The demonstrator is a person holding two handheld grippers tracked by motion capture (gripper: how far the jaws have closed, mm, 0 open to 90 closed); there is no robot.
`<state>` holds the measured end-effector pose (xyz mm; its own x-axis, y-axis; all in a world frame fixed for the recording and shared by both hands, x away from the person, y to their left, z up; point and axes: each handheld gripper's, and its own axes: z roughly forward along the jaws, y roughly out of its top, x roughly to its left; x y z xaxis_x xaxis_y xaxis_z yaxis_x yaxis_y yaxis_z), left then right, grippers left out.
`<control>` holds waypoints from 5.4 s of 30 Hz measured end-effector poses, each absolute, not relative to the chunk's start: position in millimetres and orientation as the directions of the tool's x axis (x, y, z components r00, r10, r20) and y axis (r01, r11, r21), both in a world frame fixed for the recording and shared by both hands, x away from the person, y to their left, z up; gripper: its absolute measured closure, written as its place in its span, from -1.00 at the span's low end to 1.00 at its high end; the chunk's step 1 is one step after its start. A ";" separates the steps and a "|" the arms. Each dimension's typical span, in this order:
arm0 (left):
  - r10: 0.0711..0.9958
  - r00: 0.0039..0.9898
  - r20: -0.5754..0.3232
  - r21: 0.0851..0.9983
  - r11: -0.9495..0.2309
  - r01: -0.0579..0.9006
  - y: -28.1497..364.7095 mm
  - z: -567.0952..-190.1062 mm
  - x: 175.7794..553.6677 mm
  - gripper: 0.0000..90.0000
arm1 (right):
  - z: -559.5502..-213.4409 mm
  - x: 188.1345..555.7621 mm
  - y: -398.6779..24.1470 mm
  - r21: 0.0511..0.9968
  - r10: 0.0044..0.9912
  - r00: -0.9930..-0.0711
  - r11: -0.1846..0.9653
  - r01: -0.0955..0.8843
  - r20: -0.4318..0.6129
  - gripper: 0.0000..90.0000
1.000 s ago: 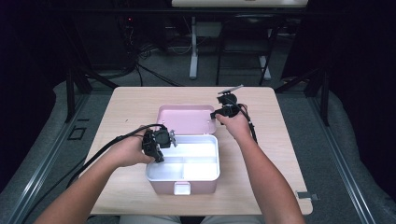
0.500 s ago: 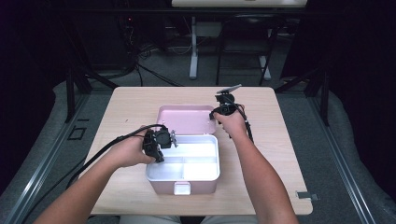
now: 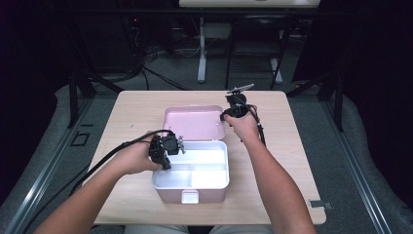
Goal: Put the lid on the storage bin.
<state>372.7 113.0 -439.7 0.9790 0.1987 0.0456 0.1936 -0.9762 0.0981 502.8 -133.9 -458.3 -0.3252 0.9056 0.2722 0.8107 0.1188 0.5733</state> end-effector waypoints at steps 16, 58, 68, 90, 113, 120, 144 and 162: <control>0.201 0.978 0.049 0.095 -0.976 0.195 112.4 -439.6 371.5 0.84 | -398.9 437.1 -145.4 0.779 0.861 -0.475 0.170 0.603 0.180 0.91; 0.532 0.844 0.070 0.573 -0.714 0.402 188.2 -391.8 366.7 0.51 | -399.9 370.3 -148.1 0.894 0.853 -0.518 0.179 0.410 0.067 0.94; 0.745 0.666 0.048 0.794 -0.432 0.427 219.2 -397.1 370.2 0.51 | -401.1 369.7 -148.9 0.898 0.851 -0.520 0.169 0.407 0.075 0.94; 0.813 0.582 0.006 0.935 -0.211 0.285 203.6 -381.5 378.3 0.79 | -403.1 368.9 -150.9 0.903 0.846 -0.526 0.155 0.400 0.088 0.92; 0.791 0.611 0.009 0.938 -0.218 0.268 206.8 -377.9 364.5 0.73 | -370.6 359.0 -148.4 0.947 0.820 -0.570 0.140 0.287 0.052 0.59; 0.775 0.632 0.017 0.939 -0.230 0.256 208.4 -377.9 354.0 0.68 | -371.8 348.1 -149.7 0.951 0.810 -0.585 0.150 0.271 0.039 0.55; 0.722 0.690 0.046 0.937 -0.270 0.220 219.6 -395.9 297.6 0.63 | -390.1 296.9 -155.4 0.953 0.767 -0.641 0.177 0.245 0.022 0.49; 0.701 0.713 0.023 0.929 -0.278 0.243 227.5 -439.9 263.3 0.63 | -437.2 253.5 -165.8 0.949 0.727 -0.684 0.173 0.263 0.057 0.51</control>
<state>263.3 227.5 -439.9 0.7126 0.7012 0.0234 0.2429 -0.2779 0.9294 253.5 -165.8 -437.2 -0.6842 0.7271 0.0568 0.2630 0.1734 0.9491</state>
